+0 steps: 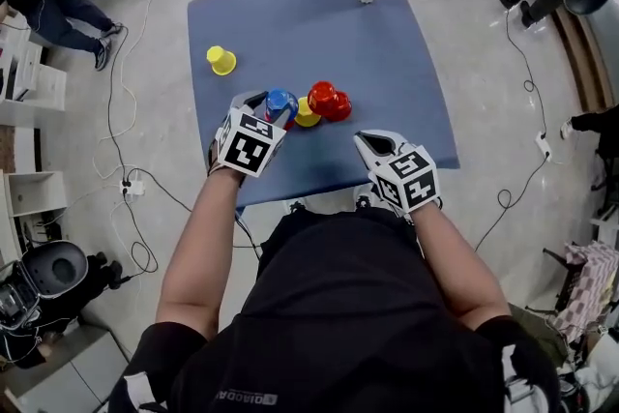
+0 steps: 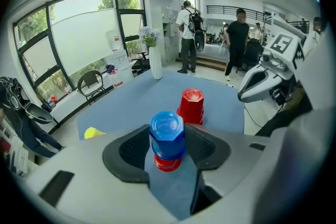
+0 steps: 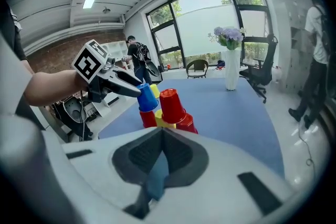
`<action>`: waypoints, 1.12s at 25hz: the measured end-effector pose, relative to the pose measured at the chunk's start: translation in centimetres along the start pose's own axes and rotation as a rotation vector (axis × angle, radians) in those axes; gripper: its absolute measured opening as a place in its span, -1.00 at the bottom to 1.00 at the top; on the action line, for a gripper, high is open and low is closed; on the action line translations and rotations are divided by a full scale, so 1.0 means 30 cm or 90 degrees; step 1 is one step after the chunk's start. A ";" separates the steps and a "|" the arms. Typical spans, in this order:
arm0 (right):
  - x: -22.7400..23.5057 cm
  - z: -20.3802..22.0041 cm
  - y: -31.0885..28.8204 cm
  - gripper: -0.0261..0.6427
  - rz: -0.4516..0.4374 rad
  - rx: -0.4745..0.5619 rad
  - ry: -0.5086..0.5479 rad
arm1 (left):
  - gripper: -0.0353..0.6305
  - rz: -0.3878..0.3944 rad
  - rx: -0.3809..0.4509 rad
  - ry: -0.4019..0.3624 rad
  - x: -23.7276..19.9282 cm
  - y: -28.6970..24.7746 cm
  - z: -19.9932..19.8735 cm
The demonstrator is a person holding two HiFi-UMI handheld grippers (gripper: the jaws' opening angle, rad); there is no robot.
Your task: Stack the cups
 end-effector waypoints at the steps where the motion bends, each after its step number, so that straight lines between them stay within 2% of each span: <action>1: 0.005 0.001 0.000 -0.91 -0.002 0.000 -0.001 | -0.26 -0.002 -0.005 -0.004 0.005 -0.009 -0.002; 11: 0.032 0.020 0.003 -0.91 -0.002 0.001 -0.006 | -0.25 -0.007 -0.030 -0.019 0.014 -0.075 -0.001; 21: 0.029 0.010 0.003 -0.91 0.006 -0.002 -0.013 | -0.25 0.008 -0.032 -0.023 0.003 -0.079 -0.007; 28: 0.032 0.033 0.007 -0.91 0.007 -0.001 -0.015 | -0.17 0.016 -0.021 -0.024 0.020 -0.073 0.004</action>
Point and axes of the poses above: the fingertips, and each gripper's own axes: y backward along the fingers, x to its right, z out of its underside, the point moved 8 cm from there along y, backward along the fingers, and after that the axes turned 14 degrees about z, right-handed, at the moved point
